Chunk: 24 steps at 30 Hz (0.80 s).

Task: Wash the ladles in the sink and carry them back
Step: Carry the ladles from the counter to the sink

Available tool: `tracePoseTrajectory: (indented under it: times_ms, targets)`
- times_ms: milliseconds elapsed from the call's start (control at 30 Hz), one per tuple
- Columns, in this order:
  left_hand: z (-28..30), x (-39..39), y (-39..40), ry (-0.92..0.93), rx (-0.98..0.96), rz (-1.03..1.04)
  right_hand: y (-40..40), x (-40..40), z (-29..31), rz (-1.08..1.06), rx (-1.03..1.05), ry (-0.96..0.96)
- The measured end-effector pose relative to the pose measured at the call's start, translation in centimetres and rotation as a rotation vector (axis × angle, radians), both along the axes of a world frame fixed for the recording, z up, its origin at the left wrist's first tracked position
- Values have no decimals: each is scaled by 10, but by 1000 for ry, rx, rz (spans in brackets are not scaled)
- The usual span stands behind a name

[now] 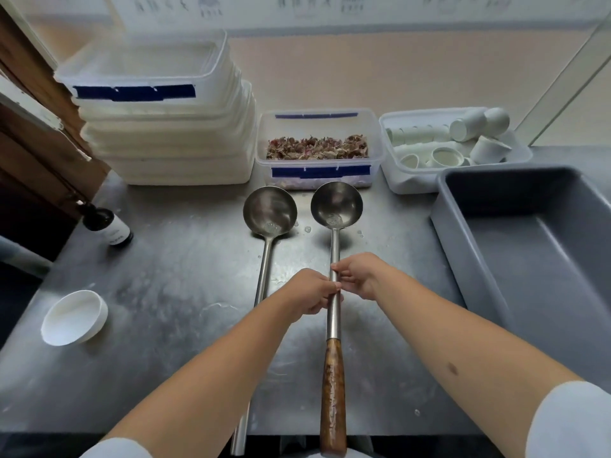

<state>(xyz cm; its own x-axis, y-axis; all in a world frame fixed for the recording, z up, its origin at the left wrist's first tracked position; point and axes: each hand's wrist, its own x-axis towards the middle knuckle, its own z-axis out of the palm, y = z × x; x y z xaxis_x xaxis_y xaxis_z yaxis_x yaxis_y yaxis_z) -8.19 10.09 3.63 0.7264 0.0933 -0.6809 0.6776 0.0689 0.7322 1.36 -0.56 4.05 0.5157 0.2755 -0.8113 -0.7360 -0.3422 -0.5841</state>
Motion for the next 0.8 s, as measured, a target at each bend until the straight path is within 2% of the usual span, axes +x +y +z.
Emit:
tracePoseTrajectory:
  times_ms: [533,800]
  targets:
    - [89,25,-52,-73,16,-82,-62,8,82,-142,52,-98]
    - [120,31,-91,-95,27,-297,-115,-13,115,-333,81,-192]
